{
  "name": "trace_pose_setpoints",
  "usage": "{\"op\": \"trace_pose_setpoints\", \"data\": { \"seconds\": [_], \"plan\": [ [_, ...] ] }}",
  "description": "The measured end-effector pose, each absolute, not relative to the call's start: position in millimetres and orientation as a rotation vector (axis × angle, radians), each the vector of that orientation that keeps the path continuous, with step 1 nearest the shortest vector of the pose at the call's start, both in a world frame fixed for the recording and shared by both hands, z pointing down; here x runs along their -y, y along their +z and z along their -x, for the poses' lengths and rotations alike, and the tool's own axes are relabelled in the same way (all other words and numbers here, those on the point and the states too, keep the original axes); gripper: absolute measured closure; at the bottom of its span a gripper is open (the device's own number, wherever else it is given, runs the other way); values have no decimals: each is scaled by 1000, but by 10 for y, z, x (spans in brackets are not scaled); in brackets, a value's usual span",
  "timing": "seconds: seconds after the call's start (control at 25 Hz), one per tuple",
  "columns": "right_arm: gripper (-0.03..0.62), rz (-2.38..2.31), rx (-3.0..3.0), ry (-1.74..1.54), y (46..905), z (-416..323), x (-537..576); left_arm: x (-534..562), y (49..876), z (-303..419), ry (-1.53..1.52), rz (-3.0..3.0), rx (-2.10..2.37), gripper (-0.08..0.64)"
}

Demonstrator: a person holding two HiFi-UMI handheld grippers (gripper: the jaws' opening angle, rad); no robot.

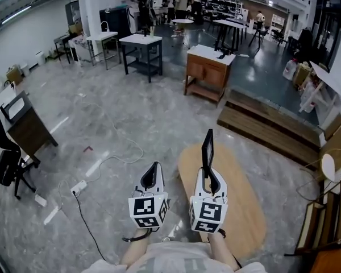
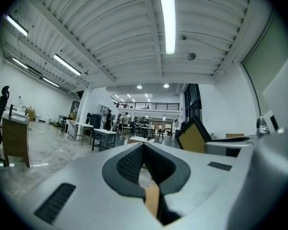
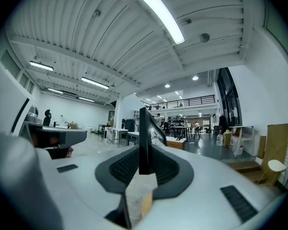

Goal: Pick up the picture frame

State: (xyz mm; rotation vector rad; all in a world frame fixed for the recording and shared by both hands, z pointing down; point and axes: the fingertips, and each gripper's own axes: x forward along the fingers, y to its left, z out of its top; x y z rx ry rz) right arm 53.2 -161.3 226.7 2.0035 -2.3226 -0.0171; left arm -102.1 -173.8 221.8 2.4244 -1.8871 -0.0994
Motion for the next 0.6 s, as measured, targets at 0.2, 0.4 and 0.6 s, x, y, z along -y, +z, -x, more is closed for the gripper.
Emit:
{"op": "trace_pose_setpoints", "data": {
  "seconds": [0.2,0.4,0.6],
  "plan": [
    [509,-1987,2351,-5,2243,-537,1584,1679,2176,1024,-105,-2417,1906,551],
    [509,-1972,2368,17,2257,-531,1576,1651,2177,1031,-100,-2405,1915,551],
    [509,-1965,2381,6,2245,-527,1599,1676,2179,1038,-108,-2403,1925,552]
  ]
}}
